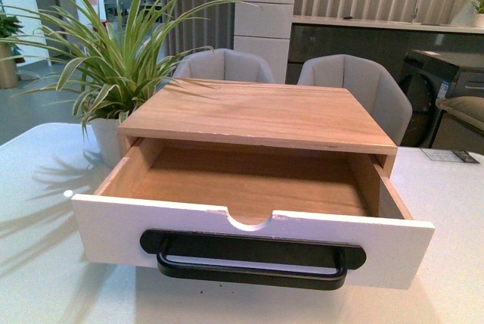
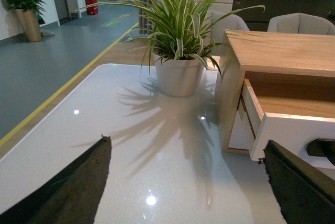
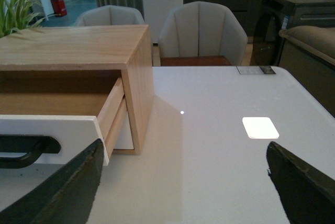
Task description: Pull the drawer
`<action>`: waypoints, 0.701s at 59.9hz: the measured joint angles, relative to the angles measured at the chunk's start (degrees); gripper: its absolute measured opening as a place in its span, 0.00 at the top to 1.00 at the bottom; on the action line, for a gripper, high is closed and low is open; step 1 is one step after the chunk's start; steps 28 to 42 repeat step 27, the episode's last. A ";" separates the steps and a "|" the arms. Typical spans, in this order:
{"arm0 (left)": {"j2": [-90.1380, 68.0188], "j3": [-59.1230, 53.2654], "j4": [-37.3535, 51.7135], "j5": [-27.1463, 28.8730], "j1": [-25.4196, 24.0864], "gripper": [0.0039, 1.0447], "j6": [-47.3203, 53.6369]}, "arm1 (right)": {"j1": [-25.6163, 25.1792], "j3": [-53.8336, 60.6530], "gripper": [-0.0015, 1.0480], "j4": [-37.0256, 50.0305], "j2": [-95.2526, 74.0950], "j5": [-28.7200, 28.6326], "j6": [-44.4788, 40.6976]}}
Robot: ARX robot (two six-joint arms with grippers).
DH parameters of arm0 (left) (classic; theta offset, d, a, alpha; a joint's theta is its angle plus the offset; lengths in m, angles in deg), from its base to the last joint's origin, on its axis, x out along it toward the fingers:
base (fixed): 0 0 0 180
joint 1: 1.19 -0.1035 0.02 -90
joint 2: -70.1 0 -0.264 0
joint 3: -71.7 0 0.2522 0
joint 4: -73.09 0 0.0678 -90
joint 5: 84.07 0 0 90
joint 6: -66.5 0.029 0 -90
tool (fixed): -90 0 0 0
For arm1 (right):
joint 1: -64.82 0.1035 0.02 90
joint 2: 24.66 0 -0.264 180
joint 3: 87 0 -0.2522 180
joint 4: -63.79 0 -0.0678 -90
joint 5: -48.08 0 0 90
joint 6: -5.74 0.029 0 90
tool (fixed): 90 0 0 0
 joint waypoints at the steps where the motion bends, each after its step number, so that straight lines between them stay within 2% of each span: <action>1: 0.00 0.00 0.00 0.00 0.00 0.05 0.09 | 0.00 0.00 0.07 0.00 0.00 0.00 0.02; 42: 0.00 0.00 0.00 0.00 0.00 0.07 0.11 | 0.00 0.00 0.09 0.00 0.00 0.00 0.02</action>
